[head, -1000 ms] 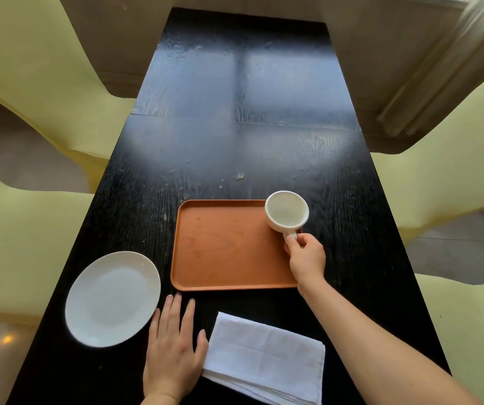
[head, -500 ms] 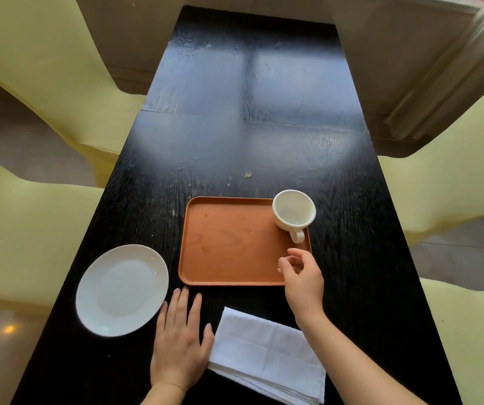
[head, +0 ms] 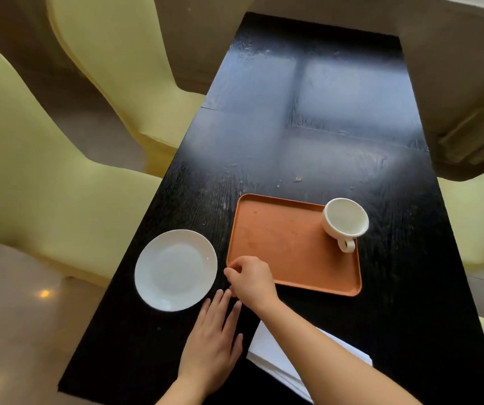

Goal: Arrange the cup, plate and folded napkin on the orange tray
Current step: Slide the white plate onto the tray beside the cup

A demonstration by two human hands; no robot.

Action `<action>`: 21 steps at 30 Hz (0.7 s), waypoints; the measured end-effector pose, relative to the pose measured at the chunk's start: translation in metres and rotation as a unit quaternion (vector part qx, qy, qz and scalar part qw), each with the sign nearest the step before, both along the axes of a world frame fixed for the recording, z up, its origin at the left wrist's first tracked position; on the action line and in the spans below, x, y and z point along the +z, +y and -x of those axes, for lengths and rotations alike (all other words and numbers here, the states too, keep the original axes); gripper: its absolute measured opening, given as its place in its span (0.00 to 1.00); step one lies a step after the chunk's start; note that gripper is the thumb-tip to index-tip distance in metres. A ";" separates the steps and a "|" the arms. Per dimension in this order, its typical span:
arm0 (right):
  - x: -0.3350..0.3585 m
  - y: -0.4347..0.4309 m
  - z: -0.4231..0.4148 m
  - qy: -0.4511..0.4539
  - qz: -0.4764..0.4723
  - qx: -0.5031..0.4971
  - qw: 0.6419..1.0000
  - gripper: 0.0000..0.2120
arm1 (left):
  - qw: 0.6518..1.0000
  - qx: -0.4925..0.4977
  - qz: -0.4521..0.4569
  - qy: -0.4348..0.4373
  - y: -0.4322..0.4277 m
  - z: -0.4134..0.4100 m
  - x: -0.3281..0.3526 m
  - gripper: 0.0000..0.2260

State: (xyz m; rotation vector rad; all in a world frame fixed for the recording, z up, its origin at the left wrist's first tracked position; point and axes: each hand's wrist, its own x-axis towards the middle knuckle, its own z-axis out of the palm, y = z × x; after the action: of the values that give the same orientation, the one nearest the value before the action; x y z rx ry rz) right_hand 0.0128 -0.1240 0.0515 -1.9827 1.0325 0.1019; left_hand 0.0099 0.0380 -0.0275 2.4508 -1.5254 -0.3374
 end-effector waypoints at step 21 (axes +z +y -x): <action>0.011 0.005 -0.023 -0.047 -0.161 -0.145 0.975 0.02 | 1.000 -0.015 -0.022 0.011 0.012 -0.003 0.001 0.29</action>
State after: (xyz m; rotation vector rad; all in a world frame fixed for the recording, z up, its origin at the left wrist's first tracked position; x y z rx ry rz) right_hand 0.0354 -0.1195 0.0627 -1.5172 1.1526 0.0131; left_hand 0.0125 0.0504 -0.0268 2.4521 -1.5630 -0.4069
